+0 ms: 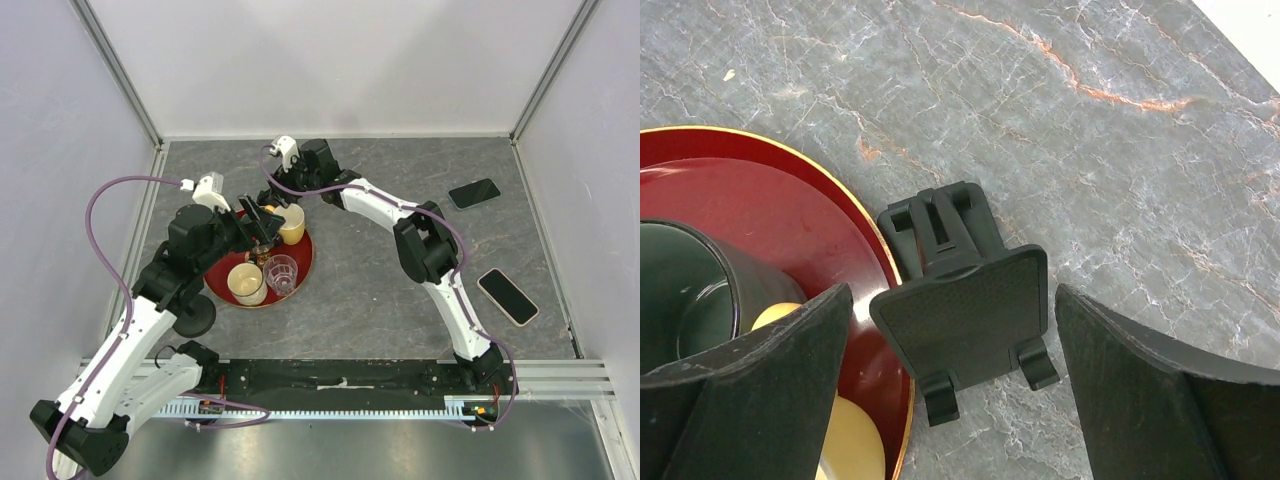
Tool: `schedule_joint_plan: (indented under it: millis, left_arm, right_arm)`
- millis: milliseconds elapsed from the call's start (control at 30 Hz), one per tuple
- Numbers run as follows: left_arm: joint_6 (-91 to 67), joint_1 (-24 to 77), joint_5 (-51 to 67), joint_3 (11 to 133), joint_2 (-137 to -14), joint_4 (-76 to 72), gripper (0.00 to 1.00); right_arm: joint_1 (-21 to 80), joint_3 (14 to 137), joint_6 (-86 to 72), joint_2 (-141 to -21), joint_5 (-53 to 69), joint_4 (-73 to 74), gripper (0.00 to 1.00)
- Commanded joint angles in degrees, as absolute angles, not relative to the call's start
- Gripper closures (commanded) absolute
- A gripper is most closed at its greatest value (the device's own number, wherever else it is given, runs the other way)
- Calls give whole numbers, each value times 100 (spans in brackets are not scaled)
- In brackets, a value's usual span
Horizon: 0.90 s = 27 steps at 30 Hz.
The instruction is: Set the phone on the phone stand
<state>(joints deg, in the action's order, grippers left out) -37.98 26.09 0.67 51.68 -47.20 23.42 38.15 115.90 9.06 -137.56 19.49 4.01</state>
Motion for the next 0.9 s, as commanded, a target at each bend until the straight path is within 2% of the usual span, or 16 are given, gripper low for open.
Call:
schedule_joint_plan:
  millis: [0,233,333,367,433,567,633,700,767,867]
  left_arm:
    - [-3999,2593,264,5150,-4763,1969,9]
    - [-4245,2593,430,5142,-5044,1364,11]
    - [-4403,2593,475,5177,-5334,793,13]
    - [-4421,2593,483,5264,-5431,652,14]
    - [-4430,2593,457,5387,-5772,257,16]
    - [-4448,2593,80,5791,-6432,-342,23]
    - [-4273,2610,-113,5949,-6791,-823,30]
    - [-4105,2645,-237,6038,-7013,-1359,34]
    - [-3780,2689,-570,6195,-7372,-1982,35]
    - [-3324,2786,-1054,6494,-7750,-2650,37]
  right_arm:
    - [3876,11988,1002,-13957,1819,395,13]
    - [3876,12067,1020,-14027,1784,395,29]
    - [3876,12129,985,-14036,1784,387,38]
    - [3876,12155,976,-14036,1802,387,46]
    - [3876,12173,976,-14019,1793,378,51]
    - [3850,12164,932,-13949,1644,334,63]
    - [3824,12147,835,-13948,1504,273,69]
    - [3736,12146,633,-13948,1442,168,81]
    - [3622,12129,484,-13939,1372,115,90]
    - [3490,11989,282,-13870,1389,35,96]
